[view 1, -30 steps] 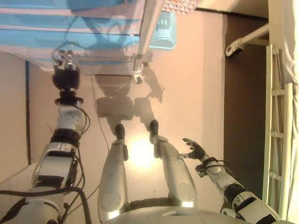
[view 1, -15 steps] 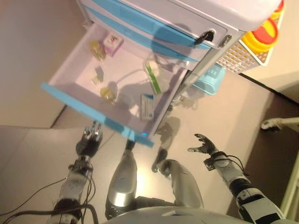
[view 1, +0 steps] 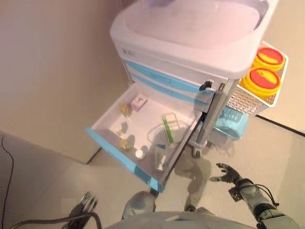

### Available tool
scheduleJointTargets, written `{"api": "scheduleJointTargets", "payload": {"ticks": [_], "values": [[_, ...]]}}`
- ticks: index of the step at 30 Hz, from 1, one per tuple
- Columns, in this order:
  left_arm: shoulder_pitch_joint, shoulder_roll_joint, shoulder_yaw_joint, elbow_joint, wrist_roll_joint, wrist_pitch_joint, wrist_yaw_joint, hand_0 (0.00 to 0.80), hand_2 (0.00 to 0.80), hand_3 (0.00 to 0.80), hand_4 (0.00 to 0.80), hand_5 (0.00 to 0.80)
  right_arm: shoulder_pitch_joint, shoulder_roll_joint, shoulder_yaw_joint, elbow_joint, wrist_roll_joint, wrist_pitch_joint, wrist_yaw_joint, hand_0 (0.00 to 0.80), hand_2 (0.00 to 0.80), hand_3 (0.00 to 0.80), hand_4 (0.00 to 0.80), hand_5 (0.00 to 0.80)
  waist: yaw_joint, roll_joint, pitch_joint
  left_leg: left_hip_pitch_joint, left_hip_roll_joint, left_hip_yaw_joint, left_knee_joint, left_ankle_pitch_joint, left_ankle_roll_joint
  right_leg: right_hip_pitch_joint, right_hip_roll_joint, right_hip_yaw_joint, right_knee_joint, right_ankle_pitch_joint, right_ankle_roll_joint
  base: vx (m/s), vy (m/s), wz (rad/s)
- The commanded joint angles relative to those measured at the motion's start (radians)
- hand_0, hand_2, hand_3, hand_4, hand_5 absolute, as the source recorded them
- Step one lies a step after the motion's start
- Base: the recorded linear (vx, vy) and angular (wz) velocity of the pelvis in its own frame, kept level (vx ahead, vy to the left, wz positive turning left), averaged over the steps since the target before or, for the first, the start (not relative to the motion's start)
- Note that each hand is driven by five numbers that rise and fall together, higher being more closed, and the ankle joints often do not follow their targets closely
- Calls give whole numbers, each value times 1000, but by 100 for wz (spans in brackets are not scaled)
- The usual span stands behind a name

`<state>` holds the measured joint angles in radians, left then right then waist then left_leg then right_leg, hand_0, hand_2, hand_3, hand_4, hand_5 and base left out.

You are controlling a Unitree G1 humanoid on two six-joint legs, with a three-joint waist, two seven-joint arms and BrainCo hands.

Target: Open the drawer and pick up the medicine

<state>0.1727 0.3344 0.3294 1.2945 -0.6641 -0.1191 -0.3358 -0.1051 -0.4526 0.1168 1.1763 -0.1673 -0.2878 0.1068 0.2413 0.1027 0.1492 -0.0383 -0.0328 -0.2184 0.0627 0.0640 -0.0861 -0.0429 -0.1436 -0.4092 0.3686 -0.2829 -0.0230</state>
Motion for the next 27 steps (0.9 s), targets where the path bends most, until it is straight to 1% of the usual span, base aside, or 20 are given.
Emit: {"api": "scheduleJointTargets", "payload": {"ticks": [1, 2, 3, 4, 5, 6, 8, 9, 10, 11, 12, 14, 16, 17, 18, 21, 24, 25, 27], "values": [[2, 55, -75, -8, 320, -96, 149, 0, 0, 0, 0, 0, 10, 37, 19, -48, 19, -86, -79, 0, 0, 0, 0, 0, -15, -75, 1, 4, -80, 20, 70, -113, 61, 76, 16, 121, -180, 139, 35, 39, 51, 11], [-3, 48, -124, -25, 415, -94, 190, 0, 0, 0, 0, 0, 28, 38, 18, -96, 22, -91, -107, 0, 0, 0, 0, 0, -25, -78, -2, 10, -81, 25, 66, -116, 65, 79, 17, 126, -184, 143, 37, 31, 42, 14], [-4, 45, -151, -37, 448, -91, 202, 0, 0, 0, 0, 0, 38, 37, 18, -126, 12, -99, -126, 0, 0, 0, 0, 0, -31, -78, -2, 13, -80, 30, 64, -118, 68, 79, 18, 131, -185, 145, 37, 20, 40, 12], [-7, 40, -181, -53, 473, -85, 219, 0, 0, 0, 0, 0, 52, 33, 21, -177, 10, -93, -140, 0, 0, 0, 0, 0, -38, -79, -3, 15, -80, 34, 64, -121, 71, 79, 19, 136, -186, 148, 39, 16, 57, 9], [-8, 31, -256, -93, 539, -69, 232, 0, 0, 0, 0, 0, 89, 13, 35, -367, -1, -65, -176, 0, 0, 0, 0, 0, -64, -83, 0, 22, -79, 49, 64, -128, 81, 78, 21, 153, -190, 156, 44, 13, 59, -3], [-6, 27, -274, -104, 544, -65, 230, 0, 0, 0, 0, 0, 107, 4, 37, -441, -7, -57, -181, 0, 0, 0, 0, 0, -74, -85, -2, 24, -78, 56, 64, -131, 85, 76, 22, 160, -191, 158, 45, 16, 72, -16], [1, 15, -317, -136, 525, -51, 214, 0, 0, 0, 0, 0, 166, -14, 40, -710, -31, -39, -163, 0, 0, 0, 0, 0, -115, -92, -4, 34, -76, 82, 56, -140, 98, 70, 29, 191, -201, 169, 53, 28, 72, -36], [2, 9, -337, -135, 503, -61, 211, 0, 0, 0, 0, 0, 191, -36, 34, -808, -51, -110, -146, 0, 0, 0, 0, 0, -135, -96, -6, 39, -76, 95, 53, -145, 106, 67, 33, 209, -209, 176, 57, 40, 76, -41], [3, 3, -347, -131, 494, -71, 205, 0, 0, 0, 0, 0, 207, -52, 34, -891, -39, -142, -113, 0, 0, 0, 0, 0, -148, -100, -8, 45, -75, 107, 48, -149, 111, 66, 37, 225, -216, 182, 62, 39, 59, -46], [0, -1, -355, -125, 490, -79, 198, 0, 0, 0, 0, 0, 214, -72, 30, -963, -14, -155, -76, 0, 0, 0, 0, 0, -158, -103, -10, 48, -74, 117, 45, -151, 114, 64, 40, 235, -221, 185, 65, 40, 54, -52], [-6, -6, -373, -113, 471, -92, 201, 0, 0, 0, 0, 0, 212, -94, 25, -1025, 0, -214, -36, 0, 0, 0, 0, 0, -168, -107, -14, 50, -72, 131, 44, -155, 117, 61, 43, 251, -227, 191, 70, 34, 52, -57], [-25, -14, -399, -99, 473, -106, 186, 0, 0, 0, 0, 0, 187, -134, 36, -1135, 43, -271, 39, 0, 0, 0, 0, 0, -179, -116, -17, 53, -69, 154, 41, -159, 120, 54, 46, 269, -236, 203, 77, 18, 48, -52], [-40, -21, -428, -95, 469, -108, 193, 0, 0, 0, 0, 0, 157, -165, 43, -1231, 81, -276, 94, 0, 0, 0, 0, 0, -181, -121, -17, 51, -66, 169, 42, -162, 121, 49, 45, 279, -239, 209, 83, -1, 42, -31], [-52, -26, -451, -91, 478, -115, 184, 0, 0, 0, 0, 0, 125, -186, 52, -1291, 116, -293, 150, 0, 0, 0, 0, 0, -181, -126, -17, 50, -65, 179, 42, -165, 122, 45, 42, 283, -244, 214, 88, -11, 41, -19], [-59, -29, -466, -92, 478, -114, 184, 0, 0, 0, 0, 0, 107, -197, 60, -1328, 127, -284, 165, 0, 0, 0, 0, 0, -178, -128, -17, 48, -66, 183, 43, -166, 124, 43, 40, 285, -246, 218, 91, -20, 43, -18], [-85, -34, -524, -93, 501, -104, 198, 0, 0, 0, 0, 0, 9, -231, 119, -1403, 132, -296, 216, 0, 0, 0, 0, 0, -158, -136, -12, 40, -65, 196, 45, -167, 127, 32, 30, 283, -249, 232, 103, -31, 31, -8], [-112, -33, -563, -88, 519, -91, 218, 0, 0, 0, 0, 0, -120, -242, 191, -1439, 169, -250, 235, 0, 0, 0, 0, 0, -135, -143, -4, 34, -64, 198, 42, -164, 129, 26, 21, 276, -251, 241, 111, -40, 20, 3], [-120, -34, -580, -88, 510, -85, 236, 0, 0, 0, 0, 0, -173, -236, 223, -1437, 183, -244, 246, 0, 0, 0, 0, 0, -123, -146, -2, 31, -63, 197, 42, -162, 129, 24, 17, 271, -250, 244, 115, -25, 21, 4], [-130, -36, -591, -89, 495, -76, 249, 0, 0, 0, 0, 0, -248, -205, 276, -1427, 164, -225, 241, 0, 0, 0, 0, 0, -104, -147, 4, 26, -64, 190, 40, -159, 130, 22, 12, 264, -251, 247, 117, -26, 23, 7]]}}
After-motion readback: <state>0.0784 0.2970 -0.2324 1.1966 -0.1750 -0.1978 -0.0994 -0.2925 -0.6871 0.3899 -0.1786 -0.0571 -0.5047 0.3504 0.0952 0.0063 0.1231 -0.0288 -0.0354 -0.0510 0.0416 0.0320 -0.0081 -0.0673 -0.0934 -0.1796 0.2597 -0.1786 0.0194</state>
